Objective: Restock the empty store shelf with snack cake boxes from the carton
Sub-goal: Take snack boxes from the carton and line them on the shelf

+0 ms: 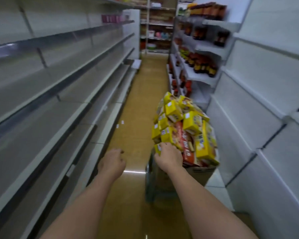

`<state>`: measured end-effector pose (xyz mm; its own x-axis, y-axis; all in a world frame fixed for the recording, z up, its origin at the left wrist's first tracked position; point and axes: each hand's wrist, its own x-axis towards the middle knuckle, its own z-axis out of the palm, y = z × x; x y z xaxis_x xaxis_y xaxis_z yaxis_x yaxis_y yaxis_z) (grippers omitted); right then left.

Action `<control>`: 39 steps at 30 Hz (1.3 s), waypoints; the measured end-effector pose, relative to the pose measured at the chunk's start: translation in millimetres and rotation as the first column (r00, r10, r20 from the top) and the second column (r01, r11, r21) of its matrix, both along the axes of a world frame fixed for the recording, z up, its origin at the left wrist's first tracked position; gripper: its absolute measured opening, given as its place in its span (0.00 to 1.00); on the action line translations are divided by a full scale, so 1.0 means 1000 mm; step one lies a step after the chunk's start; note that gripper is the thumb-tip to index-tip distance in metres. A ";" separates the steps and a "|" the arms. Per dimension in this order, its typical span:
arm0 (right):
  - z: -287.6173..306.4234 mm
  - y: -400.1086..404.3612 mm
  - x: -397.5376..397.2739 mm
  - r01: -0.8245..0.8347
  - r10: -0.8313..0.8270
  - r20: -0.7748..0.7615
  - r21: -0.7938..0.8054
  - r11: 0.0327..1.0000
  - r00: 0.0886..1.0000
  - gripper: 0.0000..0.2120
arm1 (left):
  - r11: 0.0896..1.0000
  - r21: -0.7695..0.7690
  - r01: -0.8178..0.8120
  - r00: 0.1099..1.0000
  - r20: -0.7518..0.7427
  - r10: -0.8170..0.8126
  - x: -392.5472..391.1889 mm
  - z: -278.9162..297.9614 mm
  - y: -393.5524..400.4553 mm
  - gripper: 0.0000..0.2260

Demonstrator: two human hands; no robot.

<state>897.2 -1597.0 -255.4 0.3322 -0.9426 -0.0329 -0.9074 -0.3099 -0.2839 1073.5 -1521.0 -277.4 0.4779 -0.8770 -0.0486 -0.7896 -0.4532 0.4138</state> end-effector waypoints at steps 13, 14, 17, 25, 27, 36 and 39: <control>-0.010 -0.091 -0.197 0.265 -0.265 -0.001 0.018 0.964 0.964 0.20 | 0.982 0.055 0.179 0.983 0.023 -0.181 -0.180 -0.003 -0.120 0.16; -0.012 -0.098 -0.201 0.255 -0.255 -0.003 0.022 0.967 0.967 0.20 | 0.987 0.051 0.151 0.988 0.003 -0.152 -0.183 -0.006 -0.127 0.16; -0.020 -0.113 -0.200 0.226 -0.226 0.000 0.047 0.973 0.974 0.19 | 0.997 0.036 0.065 0.996 -0.067 -0.062 -0.183 -0.015 -0.141 0.20; -0.041 -0.152 -0.147 0.080 -0.085 0.038 0.121 0.989 0.996 0.20 | 0.999 0.046 -0.028 0.982 -0.186 0.036 -0.149 -0.042 -0.180 0.24; -0.046 -0.164 -0.128 0.060 -0.066 0.044 0.142 0.988 0.997 0.21 | 0.999 0.028 -0.021 0.973 -0.228 0.026 -0.138 -0.046 -0.193 0.24; -0.073 -0.203 -0.062 0.065 -0.074 0.038 0.212 0.975 0.997 0.19 | 0.993 0.091 -0.075 0.921 -0.377 0.104 -0.111 -0.068 -0.245 0.29; -0.083 -0.209 -0.055 0.081 -0.086 0.017 0.198 0.977 0.996 0.18 | 0.992 0.096 -0.077 0.893 -0.437 0.111 -0.112 -0.072 -0.258 0.33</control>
<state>841.7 -1805.7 -338.5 0.2558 -0.9428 -0.2138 -0.9195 -0.1690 -0.3548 961.9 -1778.8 -349.2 0.4725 -0.8146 -0.3365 -0.4864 -0.5594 0.6712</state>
